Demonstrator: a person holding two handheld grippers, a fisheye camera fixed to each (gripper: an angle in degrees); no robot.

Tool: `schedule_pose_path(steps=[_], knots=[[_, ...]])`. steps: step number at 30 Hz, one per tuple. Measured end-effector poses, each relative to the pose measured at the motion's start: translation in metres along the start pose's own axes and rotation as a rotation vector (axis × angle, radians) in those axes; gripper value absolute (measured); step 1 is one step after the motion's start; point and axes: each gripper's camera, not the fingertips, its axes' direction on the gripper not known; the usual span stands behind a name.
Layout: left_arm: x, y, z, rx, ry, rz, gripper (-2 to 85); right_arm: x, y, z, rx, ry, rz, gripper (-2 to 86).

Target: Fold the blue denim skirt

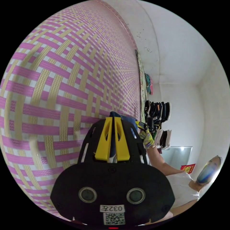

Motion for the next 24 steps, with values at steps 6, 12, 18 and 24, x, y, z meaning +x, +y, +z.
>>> schedule_pose_path(steps=[6,12,18,24], knots=[[0.041,-0.006,-0.019,0.020,0.033,0.066,-1.0,-0.038,0.020,-0.021,0.074,0.078,-0.079,-0.8],[0.118,0.000,-0.059,0.168,0.129,0.252,-1.1,-0.102,0.039,-0.071,0.234,0.037,-0.239,-0.8],[0.158,0.071,-0.087,0.103,0.261,0.519,-1.3,-0.153,0.128,-0.091,0.262,0.063,-0.486,-0.7],[0.127,0.186,-0.079,-0.032,0.205,0.575,-1.3,-0.133,0.249,-0.047,0.160,0.110,-0.600,-0.5]])
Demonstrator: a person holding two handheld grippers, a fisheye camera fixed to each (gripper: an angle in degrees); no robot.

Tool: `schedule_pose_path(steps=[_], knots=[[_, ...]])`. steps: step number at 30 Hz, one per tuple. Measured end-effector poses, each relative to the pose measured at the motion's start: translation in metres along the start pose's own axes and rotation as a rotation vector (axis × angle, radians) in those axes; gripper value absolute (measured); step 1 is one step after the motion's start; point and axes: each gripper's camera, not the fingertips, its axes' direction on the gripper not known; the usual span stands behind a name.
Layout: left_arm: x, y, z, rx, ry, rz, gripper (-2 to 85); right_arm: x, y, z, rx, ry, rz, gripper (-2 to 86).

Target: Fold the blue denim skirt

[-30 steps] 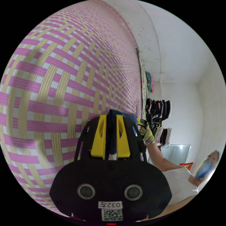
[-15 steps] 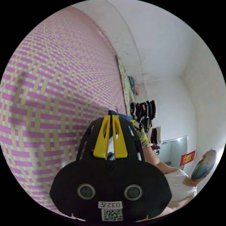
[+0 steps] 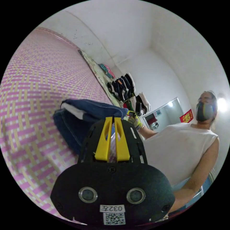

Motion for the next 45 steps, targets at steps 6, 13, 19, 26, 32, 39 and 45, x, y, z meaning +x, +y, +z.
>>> schedule_pose_path(steps=[6,13,19,26,32,39,45], knots=[[-0.034,0.086,0.046,-0.180,-0.118,-0.167,-1.3,0.003,0.080,0.062,-0.178,0.096,0.085,0.6],[-0.026,0.088,0.016,-0.103,-0.120,-0.187,0.9,0.028,0.090,0.060,-0.210,-0.069,0.214,8.3],[-0.016,0.084,-0.022,0.012,-0.180,-0.259,5.1,0.038,0.105,0.025,-0.091,-0.132,0.363,11.4],[-0.039,0.075,0.000,-0.070,-0.117,-0.402,6.1,0.051,0.112,0.060,-0.146,-0.292,0.563,10.6],[-0.045,0.070,-0.013,0.015,-0.027,-0.500,-0.3,0.044,0.102,0.065,-0.149,-0.299,0.559,3.4],[0.002,0.053,-0.021,-0.042,-0.189,-0.355,-0.8,-0.021,0.077,0.042,-0.159,-0.015,0.263,0.5],[-0.018,0.067,-0.005,-0.060,-0.242,-0.433,-0.9,-0.019,0.100,0.081,-0.206,0.083,0.303,3.0]])
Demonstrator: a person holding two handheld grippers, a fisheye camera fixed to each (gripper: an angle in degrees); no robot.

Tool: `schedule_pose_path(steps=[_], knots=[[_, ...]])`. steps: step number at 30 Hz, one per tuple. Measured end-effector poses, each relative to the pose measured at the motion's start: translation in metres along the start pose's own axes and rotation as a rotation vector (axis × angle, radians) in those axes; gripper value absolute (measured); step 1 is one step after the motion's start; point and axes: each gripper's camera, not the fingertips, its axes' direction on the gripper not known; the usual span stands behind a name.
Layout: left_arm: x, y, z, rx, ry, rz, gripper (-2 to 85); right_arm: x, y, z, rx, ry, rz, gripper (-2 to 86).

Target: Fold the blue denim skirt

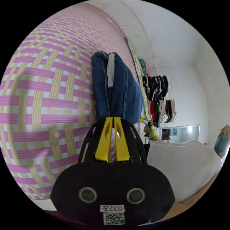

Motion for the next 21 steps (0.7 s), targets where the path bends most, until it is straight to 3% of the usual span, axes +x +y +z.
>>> schedule_pose_path(steps=[6,9,13,18,21], knots=[[0.046,0.012,-0.072,0.129,-0.051,0.120,-0.9,-0.038,0.028,-0.039,0.136,0.081,0.080,4.5],[0.083,-0.005,-0.082,0.078,-0.108,0.230,-0.9,-0.066,0.027,-0.051,0.215,0.132,0.050,1.4],[0.126,-0.046,-0.046,-0.012,-0.092,0.351,-0.9,-0.081,-0.001,-0.027,0.214,-0.005,-0.019,-0.7],[0.131,-0.074,0.000,-0.161,-0.320,0.324,-0.9,-0.072,-0.002,0.015,0.076,0.093,0.003,-1.0],[0.122,-0.075,-0.009,-0.152,-0.250,0.286,-0.9,-0.062,0.008,0.011,0.131,-0.010,0.066,-1.0]])
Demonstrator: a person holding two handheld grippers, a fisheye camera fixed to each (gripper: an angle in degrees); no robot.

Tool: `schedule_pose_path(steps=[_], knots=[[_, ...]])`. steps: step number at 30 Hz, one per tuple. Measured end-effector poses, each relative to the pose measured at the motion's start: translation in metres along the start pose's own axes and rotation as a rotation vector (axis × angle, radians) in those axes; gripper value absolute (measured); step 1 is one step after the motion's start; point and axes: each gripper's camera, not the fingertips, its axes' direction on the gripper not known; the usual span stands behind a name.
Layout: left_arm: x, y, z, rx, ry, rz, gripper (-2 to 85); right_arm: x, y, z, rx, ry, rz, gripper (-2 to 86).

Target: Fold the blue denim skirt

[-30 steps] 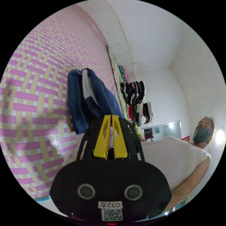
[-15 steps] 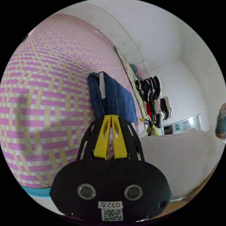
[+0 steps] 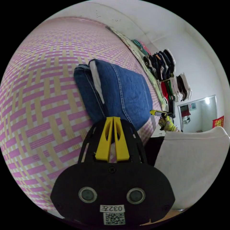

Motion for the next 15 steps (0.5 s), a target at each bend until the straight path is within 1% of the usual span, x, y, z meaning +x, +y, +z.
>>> schedule_pose_path(steps=[2,4,8,10,12,15], knots=[[0.007,0.006,-0.025,0.071,0.030,0.011,-0.9,-0.008,0.000,-0.016,0.044,-0.062,0.014,-1.0],[0.020,0.004,-0.040,0.098,0.045,0.049,-0.9,-0.016,-0.004,-0.031,0.098,-0.069,0.015,-1.0],[0.055,-0.030,-0.044,0.090,0.047,0.128,-0.9,-0.024,-0.042,-0.051,0.188,-0.067,0.020,-1.0],[0.067,-0.056,-0.042,0.087,0.029,0.153,-0.9,-0.032,-0.071,-0.049,0.189,-0.050,-0.003,-1.0],[0.070,-0.085,-0.043,0.089,0.004,0.131,-0.9,-0.041,-0.104,-0.042,0.175,-0.043,-0.040,-1.0],[0.051,-0.127,-0.047,0.132,0.046,0.046,-0.9,-0.046,-0.155,-0.024,0.117,-0.029,-0.056,-1.0]])
